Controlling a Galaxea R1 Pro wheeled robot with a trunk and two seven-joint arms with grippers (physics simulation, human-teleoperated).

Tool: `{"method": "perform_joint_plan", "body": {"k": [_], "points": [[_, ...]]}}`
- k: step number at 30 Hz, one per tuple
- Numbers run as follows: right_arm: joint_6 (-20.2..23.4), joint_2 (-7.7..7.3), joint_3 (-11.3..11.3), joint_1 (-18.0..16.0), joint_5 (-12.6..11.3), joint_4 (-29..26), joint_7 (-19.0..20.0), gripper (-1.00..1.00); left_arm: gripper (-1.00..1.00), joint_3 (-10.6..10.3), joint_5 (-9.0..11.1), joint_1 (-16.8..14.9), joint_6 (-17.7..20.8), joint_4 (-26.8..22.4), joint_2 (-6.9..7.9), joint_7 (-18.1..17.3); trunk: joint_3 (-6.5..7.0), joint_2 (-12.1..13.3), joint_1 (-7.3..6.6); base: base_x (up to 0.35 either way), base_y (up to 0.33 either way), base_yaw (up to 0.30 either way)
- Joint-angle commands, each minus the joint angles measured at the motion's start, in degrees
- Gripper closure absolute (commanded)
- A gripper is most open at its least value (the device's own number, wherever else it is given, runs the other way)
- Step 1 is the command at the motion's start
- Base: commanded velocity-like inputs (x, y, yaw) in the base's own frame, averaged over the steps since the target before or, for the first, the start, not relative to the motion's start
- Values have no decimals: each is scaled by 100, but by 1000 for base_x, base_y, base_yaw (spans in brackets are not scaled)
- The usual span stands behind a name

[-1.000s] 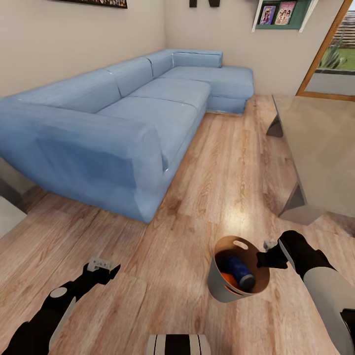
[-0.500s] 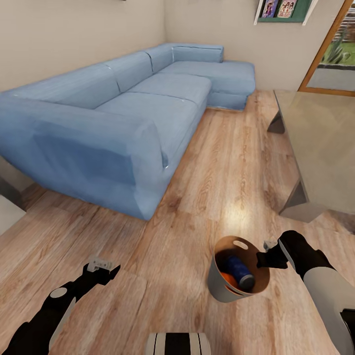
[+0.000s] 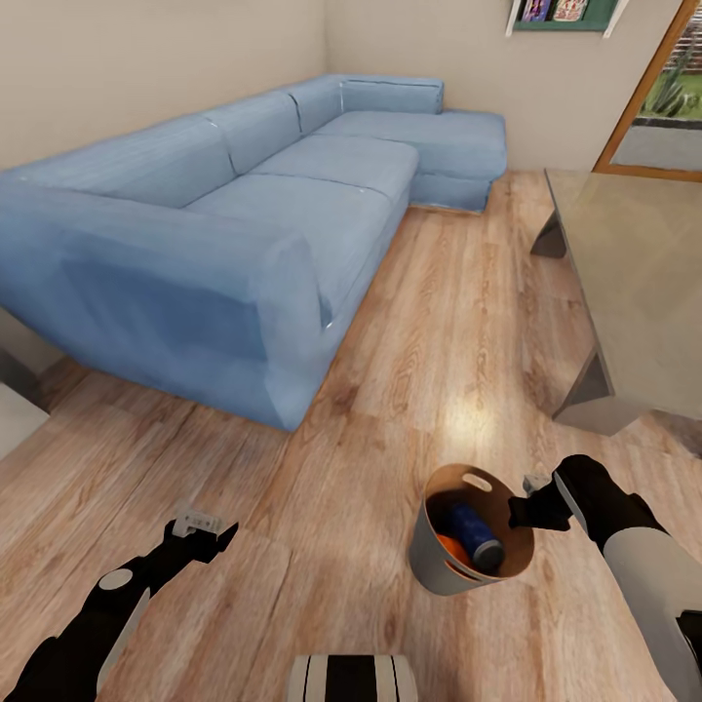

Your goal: Put the three can of soda from the living room inside the tash can in the kitchen.

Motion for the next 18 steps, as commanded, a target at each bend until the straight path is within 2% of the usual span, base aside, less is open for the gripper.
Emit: {"method": "perform_joint_plan", "body": {"k": [1, 18], "points": [[0, 59, -19, 8, 23, 13, 16, 100, -100, -3, -3, -3, -15, 2, -1, 0, -2, 1, 3, 0, 0, 0], [0, 35, -19, 8, 23, 13, 16, 100, -100, -3, -7, -3, -48, 2, -1, 0, -2, 1, 3, 0, 0, 0]]}}
